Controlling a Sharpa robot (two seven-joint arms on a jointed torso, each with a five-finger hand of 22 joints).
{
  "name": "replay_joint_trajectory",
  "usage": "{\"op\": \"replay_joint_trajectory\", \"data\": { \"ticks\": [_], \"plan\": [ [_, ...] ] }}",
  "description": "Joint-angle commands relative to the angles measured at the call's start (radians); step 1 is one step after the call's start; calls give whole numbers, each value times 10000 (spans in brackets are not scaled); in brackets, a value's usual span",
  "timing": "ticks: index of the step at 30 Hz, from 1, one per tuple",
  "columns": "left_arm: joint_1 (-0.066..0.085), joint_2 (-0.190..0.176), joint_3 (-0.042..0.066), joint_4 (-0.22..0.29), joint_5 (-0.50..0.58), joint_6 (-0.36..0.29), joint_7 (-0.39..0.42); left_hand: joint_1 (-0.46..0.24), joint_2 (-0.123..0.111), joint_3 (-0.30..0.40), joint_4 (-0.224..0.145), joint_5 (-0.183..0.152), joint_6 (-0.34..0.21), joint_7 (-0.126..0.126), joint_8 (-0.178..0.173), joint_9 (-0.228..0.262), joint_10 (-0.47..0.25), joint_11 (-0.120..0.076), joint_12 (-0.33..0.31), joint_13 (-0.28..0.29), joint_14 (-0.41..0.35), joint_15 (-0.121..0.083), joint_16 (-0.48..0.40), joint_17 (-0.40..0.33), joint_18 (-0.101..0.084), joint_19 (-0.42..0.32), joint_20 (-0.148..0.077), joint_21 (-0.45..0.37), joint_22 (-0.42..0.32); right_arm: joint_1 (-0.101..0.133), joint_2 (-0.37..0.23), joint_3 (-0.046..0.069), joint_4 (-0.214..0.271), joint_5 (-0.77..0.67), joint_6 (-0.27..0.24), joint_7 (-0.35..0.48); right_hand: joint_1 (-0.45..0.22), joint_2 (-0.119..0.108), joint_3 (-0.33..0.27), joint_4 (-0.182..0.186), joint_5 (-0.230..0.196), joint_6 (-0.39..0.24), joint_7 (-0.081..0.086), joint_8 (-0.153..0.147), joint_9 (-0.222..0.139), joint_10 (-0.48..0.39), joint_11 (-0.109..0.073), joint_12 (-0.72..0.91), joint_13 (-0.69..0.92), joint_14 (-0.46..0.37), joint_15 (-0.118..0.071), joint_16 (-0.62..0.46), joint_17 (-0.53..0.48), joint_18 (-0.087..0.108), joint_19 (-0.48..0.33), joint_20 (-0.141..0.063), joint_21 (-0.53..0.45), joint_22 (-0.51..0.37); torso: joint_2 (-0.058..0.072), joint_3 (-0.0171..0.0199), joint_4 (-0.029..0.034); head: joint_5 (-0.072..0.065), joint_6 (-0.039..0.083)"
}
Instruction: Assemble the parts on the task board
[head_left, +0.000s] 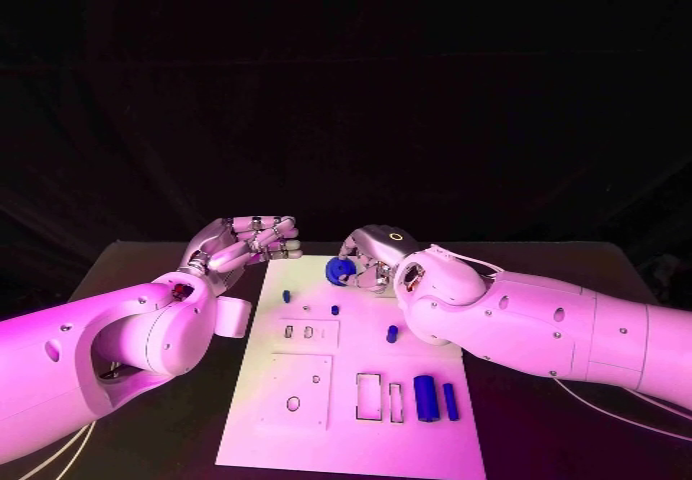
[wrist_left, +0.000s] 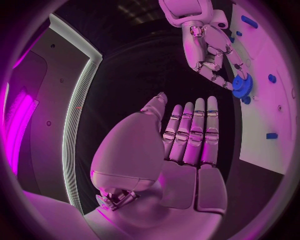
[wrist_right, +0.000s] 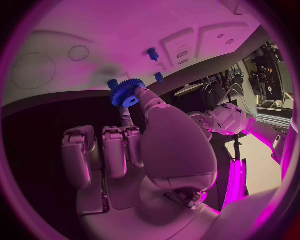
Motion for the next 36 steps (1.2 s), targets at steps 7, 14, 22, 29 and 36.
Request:
{"op": "replay_joint_trajectory", "data": {
  "ticks": [7,14,22,29,36],
  "plan": [
    [14,31,6,54,11,190,49,-69,50,15,-31,36,6,40,-64,-6,5,67,-67,6,-71,-25,-41,-14,118,-19,68,-53,-10,-151,416,-42,-460,-361,100,-76,-186,-51,89,12,8,326,-230,-5,169,438,-66,-16,1909,904,-38,14,1958,-66,1026,-62,45,2631,-6,6,-9,58,-78],
    [14,40,7,64,11,203,52,-63,58,28,-39,28,5,39,-78,-6,2,69,-84,6,-75,-22,-61,-16,119,-20,71,-56,-18,-273,639,-59,-742,-405,132,-110,-231,-75,92,22,-11,313,-222,-29,167,428,-58,-27,1899,904,-32,14,1957,-66,1026,-59,45,2631,-12,12,-15,70,-72],
    [14,52,7,63,11,199,17,-49,82,58,-50,42,9,40,-94,-6,3,69,-103,7,-73,-20,-83,-17,120,-20,73,-59,-27,-397,833,-63,-1016,-398,154,-24,-278,-111,109,23,-32,271,-203,-79,159,411,-45,-49,1881,902,-21,9,1945,-66,1026,-52,45,2631,-15,8,-13,88,-87],
    [14,59,7,56,11,200,13,-43,88,68,-55,46,10,39,-98,-6,4,70,-108,8,-72,-20,-89,-17,120,-20,73,-60,-29,-478,959,-65,-1189,-367,187,35,-458,-215,132,59,-268,43,-90,-307,107,340,50,-135,1806,900,51,5,1937,-66,1026,-2,45,2631,-14,16,-15,107,-114],
    [14,55,7,54,11,202,1,-44,87,69,-55,45,10,40,-100,-6,4,70,-109,8,-72,-20,-91,-17,120,-20,73,-60,-30,-505,1017,-66,-1283,-154,306,130,-729,-344,36,140,-1031,-487,122,-807,-15,133,247,-381,1585,897,224,6,1932,-66,1026,148,45,2631,-13,10,-20,113,-99]
  ]
}}
